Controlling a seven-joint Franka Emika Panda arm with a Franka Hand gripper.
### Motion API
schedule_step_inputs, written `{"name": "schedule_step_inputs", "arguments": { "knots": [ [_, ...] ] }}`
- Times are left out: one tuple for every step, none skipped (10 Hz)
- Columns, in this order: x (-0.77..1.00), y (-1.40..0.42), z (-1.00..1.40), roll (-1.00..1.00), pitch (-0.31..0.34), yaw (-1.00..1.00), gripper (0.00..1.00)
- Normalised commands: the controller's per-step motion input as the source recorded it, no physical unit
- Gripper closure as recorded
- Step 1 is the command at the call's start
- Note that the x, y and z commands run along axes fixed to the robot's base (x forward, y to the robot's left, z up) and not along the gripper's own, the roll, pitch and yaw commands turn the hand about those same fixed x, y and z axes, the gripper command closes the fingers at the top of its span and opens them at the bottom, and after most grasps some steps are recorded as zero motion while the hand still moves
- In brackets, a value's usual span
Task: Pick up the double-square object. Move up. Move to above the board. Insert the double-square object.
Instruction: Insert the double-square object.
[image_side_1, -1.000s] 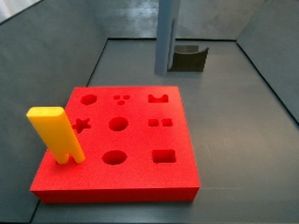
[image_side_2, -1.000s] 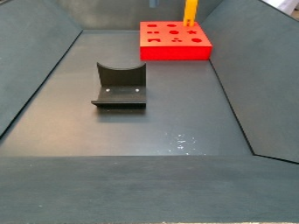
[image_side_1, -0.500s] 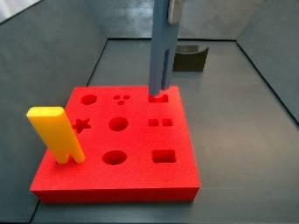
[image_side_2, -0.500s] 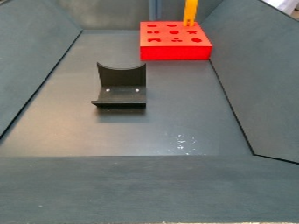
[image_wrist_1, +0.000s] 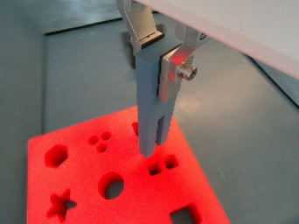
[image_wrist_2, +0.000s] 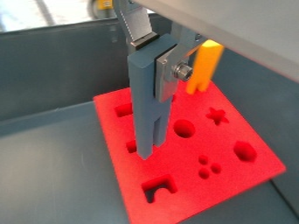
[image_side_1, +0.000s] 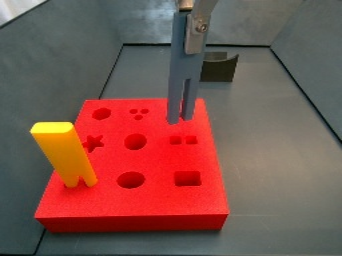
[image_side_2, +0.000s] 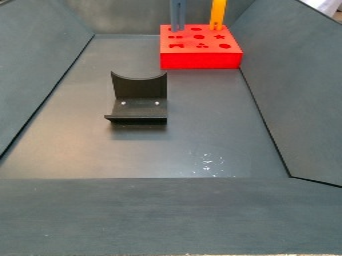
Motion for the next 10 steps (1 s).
{"name": "schedule_step_inputs", "arguments": {
  "knots": [
    [0.06, -0.18, -0.16, -0.03, 0.0, -0.91, 1.0],
    [0.02, -0.19, -0.14, -0.03, 0.0, -0.94, 1.0],
    [0.11, -0.18, -0.09, -0.06, -0.009, -0.88, 1.0],
    [0.29, -0.19, -0.12, -0.07, -0.041, -0.71, 1.0],
    [0.38, -0.1, -0.03, 0.01, 0.0, -0.66, 1.0],
    [0.3, -0.02, -0.05, 0.06, 0.0, -0.61, 1.0],
    [0.08, 0.0, -0.06, 0.12, 0.036, -0.37, 1.0],
    [0.0, 0.0, -0.09, 0.14, 0.023, -0.15, 1.0],
    [-0.14, 0.0, -0.14, 0.16, 0.003, 0.0, 1.0],
    [-0.31, -0.08, -0.24, 0.11, 0.0, 0.07, 1.0]
  ]
}}
